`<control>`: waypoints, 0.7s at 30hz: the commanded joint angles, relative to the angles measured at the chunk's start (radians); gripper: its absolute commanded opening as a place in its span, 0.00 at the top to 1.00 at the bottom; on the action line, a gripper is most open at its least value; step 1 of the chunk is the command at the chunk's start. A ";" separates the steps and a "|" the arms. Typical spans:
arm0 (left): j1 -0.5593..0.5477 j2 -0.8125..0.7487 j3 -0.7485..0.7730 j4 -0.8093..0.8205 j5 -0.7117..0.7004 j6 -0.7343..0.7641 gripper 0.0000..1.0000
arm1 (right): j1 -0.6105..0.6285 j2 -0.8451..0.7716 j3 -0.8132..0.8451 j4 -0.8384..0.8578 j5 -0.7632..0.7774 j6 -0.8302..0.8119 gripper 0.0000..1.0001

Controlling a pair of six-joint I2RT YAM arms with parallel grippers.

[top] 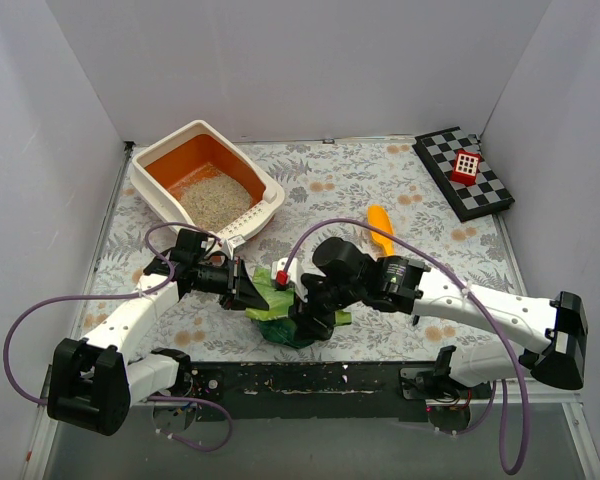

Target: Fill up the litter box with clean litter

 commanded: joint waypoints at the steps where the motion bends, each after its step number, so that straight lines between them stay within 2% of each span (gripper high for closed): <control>1: 0.002 -0.007 0.012 -0.027 -0.026 0.028 1.00 | 0.000 0.008 -0.040 0.028 0.048 -0.031 0.42; 6: 0.002 -0.001 0.016 -0.023 -0.018 0.028 1.00 | 0.000 0.008 -0.118 0.034 0.064 -0.034 0.46; 10: 0.002 0.002 0.019 -0.020 -0.013 0.025 1.00 | 0.000 0.006 -0.153 0.028 0.068 -0.031 0.57; 13: 0.001 0.002 0.021 -0.018 -0.010 0.027 1.00 | -0.001 0.008 -0.167 0.013 0.071 -0.031 0.72; 16: 0.001 0.002 0.027 -0.017 -0.004 0.030 1.00 | 0.000 0.003 -0.172 0.001 0.094 -0.021 0.98; 21: 0.001 -0.004 0.099 -0.021 -0.010 0.062 0.99 | -0.001 -0.023 -0.173 -0.001 0.125 -0.006 0.99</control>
